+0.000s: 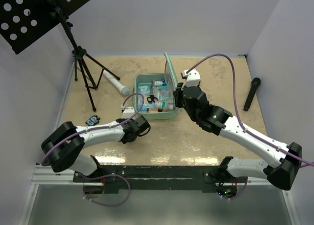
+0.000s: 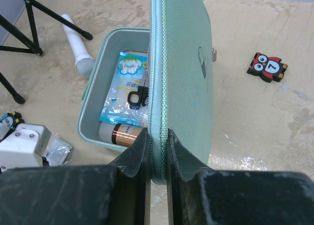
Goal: Organize the medicine kit
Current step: Pick up the medical item at the center of the board.
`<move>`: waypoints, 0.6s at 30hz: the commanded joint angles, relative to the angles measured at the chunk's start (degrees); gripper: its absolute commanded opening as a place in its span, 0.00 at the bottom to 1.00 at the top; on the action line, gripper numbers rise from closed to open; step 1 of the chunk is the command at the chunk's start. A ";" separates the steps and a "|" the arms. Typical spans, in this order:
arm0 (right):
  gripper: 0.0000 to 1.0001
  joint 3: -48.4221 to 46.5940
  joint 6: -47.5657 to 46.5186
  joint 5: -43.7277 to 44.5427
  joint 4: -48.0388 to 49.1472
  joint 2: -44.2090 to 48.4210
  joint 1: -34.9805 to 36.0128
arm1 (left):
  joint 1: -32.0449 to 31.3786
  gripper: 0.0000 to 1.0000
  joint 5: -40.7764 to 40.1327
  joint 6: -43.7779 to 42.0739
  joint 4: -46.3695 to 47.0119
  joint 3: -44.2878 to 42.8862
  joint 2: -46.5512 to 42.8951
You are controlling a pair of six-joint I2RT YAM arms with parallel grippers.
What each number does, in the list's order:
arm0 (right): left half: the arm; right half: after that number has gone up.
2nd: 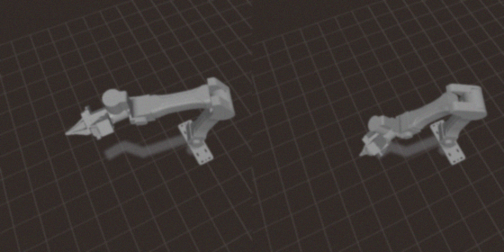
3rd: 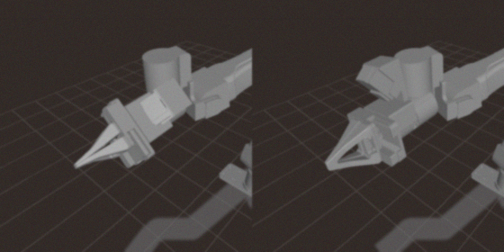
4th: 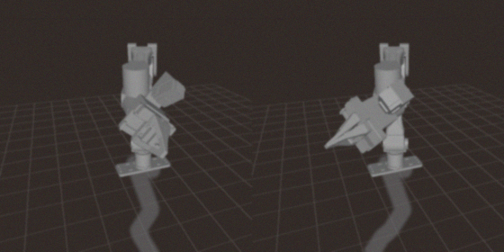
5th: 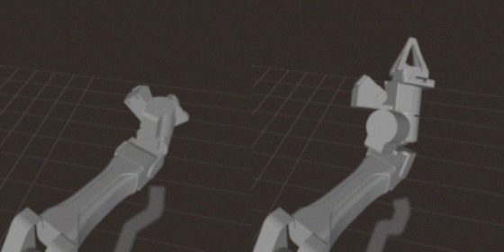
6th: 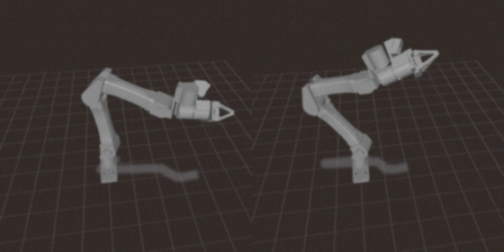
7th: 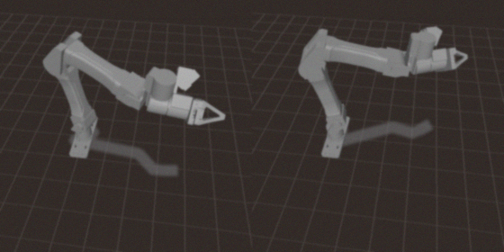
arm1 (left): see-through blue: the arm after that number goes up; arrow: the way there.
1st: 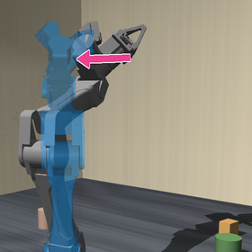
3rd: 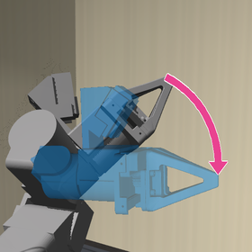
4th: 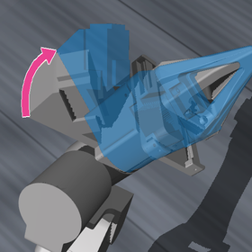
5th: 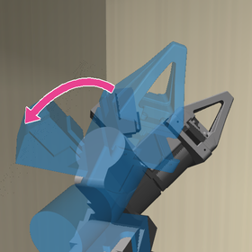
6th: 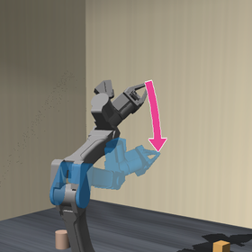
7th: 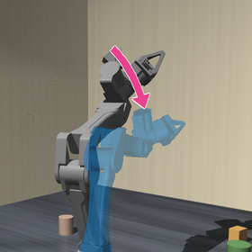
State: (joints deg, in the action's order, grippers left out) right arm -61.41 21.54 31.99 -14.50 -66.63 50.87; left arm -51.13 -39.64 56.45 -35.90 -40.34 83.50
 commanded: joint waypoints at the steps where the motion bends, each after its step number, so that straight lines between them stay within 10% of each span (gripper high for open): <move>1: 0.00 0.94 -0.18 -0.96 -3.43 0.19 -0.07 | 0.07 0.00 0.35 0.51 -0.23 1.48 -8.07; 18: 0.00 -0.91 0.43 -1.84 -4.48 -1.48 0.02 | 0.16 0.00 7.20 -2.04 7.59 -0.18 -35.94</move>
State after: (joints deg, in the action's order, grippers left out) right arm -61.71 21.54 31.86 -14.46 -67.22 50.87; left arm -51.13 -35.03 56.34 -33.95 -37.63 52.58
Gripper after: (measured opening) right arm 0.129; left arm 0.012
